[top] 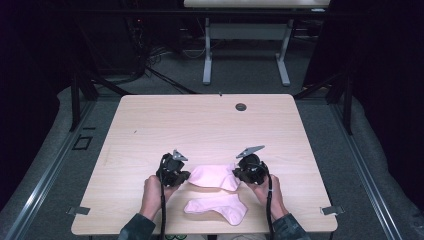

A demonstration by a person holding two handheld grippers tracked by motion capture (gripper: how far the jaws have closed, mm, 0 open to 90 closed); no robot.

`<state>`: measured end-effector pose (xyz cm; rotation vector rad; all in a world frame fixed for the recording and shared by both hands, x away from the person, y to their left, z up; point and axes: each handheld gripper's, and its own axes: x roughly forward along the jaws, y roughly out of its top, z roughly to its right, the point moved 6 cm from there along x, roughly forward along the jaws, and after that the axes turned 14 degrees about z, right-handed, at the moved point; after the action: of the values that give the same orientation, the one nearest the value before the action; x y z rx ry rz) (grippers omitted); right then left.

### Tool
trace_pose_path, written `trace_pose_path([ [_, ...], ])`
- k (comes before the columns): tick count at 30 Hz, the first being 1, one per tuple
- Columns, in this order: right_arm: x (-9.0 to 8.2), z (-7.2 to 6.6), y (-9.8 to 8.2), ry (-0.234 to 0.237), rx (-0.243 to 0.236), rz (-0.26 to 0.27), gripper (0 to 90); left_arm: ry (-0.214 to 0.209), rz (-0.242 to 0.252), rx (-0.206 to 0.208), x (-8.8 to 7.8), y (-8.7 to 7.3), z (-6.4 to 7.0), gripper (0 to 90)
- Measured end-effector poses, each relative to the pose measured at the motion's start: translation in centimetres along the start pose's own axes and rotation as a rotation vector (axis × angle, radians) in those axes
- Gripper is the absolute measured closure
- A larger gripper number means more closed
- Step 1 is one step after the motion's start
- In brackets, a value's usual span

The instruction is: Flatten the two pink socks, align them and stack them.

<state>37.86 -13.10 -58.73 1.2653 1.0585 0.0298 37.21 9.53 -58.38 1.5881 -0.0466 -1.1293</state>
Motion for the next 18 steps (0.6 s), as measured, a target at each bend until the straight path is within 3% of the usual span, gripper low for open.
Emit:
trace_pose_path([
  [11, -4.9, -1.6, 1.5, -0.008, -0.026, 0.041, 86.0, -0.106, 0.081, -0.023, -4.3, 1.3, 2.0, 89.6],
  [18, -7.4, -3.3, 1.2, 0.003, -0.047, 0.035, 85.9, -0.148, 0.09, -0.038, -6.5, 0.7, 3.4, 89.5],
])
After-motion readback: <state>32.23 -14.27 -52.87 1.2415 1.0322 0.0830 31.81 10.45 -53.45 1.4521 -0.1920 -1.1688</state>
